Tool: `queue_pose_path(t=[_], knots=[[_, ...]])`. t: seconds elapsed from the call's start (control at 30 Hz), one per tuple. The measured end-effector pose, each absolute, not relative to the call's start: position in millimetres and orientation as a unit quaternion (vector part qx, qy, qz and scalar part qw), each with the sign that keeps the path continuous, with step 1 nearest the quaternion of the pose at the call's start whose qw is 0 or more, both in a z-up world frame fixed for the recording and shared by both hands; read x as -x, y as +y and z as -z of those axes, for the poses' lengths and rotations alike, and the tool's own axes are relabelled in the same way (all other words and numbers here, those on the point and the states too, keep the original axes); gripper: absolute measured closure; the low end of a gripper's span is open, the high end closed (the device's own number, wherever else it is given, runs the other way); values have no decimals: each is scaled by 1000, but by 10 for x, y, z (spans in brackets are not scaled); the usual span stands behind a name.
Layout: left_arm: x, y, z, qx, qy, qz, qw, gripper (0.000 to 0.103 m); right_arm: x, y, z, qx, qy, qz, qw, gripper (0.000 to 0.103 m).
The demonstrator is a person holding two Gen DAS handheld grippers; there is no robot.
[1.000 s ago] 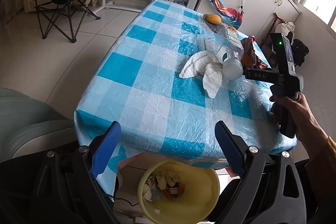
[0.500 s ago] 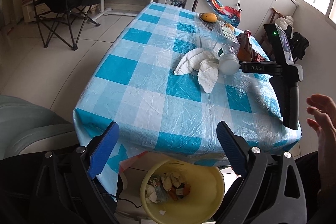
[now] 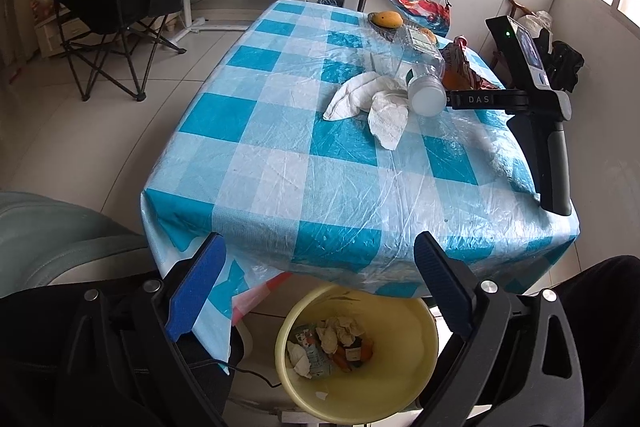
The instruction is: Collect trash
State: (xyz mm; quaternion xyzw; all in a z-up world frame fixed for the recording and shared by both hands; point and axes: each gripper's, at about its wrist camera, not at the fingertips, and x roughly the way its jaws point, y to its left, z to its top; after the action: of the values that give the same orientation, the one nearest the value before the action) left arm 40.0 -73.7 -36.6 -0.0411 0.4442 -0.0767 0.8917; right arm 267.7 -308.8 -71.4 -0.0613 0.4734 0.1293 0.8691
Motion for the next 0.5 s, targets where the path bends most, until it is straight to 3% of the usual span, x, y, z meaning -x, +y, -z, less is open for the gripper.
queue_pose_path(t=[0.5], knots=[[-489, -788, 531, 46, 476, 102, 872, 11, -2679, -3093, 715, 61, 473, -129, 869, 6]])
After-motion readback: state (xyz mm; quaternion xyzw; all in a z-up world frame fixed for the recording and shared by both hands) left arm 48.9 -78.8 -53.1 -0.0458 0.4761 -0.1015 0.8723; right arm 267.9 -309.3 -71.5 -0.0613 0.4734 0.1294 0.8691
